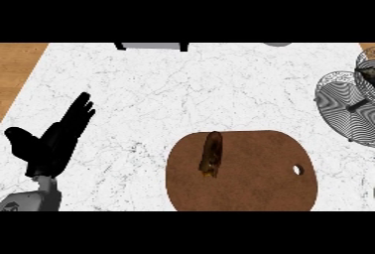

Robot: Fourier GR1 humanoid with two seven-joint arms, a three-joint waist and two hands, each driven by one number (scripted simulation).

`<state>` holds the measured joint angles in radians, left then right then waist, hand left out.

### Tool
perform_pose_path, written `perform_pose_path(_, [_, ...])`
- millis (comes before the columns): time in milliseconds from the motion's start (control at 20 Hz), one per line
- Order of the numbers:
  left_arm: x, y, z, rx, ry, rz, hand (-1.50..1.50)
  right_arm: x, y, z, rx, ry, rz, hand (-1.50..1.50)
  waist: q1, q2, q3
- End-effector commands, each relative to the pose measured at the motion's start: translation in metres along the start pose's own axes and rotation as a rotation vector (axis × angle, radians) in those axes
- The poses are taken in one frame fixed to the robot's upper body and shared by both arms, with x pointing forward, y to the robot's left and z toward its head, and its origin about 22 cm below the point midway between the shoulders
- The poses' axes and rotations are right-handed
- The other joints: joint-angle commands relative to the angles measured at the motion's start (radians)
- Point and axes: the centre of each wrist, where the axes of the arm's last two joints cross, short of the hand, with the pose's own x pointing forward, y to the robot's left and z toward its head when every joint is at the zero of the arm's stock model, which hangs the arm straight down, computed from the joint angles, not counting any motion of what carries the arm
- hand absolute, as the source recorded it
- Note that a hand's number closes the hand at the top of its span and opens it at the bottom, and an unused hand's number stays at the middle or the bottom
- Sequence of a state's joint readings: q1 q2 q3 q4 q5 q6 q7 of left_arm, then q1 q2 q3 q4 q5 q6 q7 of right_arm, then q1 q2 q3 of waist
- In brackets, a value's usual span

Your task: Pick the eggplant from the cutting board and place it in the tiered basket

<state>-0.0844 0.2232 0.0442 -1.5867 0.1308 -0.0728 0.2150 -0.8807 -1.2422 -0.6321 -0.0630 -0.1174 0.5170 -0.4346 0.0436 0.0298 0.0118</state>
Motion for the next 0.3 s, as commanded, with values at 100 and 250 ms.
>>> perform_pose_path(100, [-0.003, -0.002, 0.001, -0.001, -0.001, 0.002, 0.0, 0.016, -0.026, 0.013, -0.029, -0.018, 0.009, -1.5, 0.003, 0.005, 0.003])
perform_pose_path(250, [-0.002, 0.0, 0.004, 0.008, -0.001, 0.007, 0.0, 0.009, -0.035, 0.023, 0.001, -0.015, 0.032, -1.5, -0.003, 0.003, 0.007])
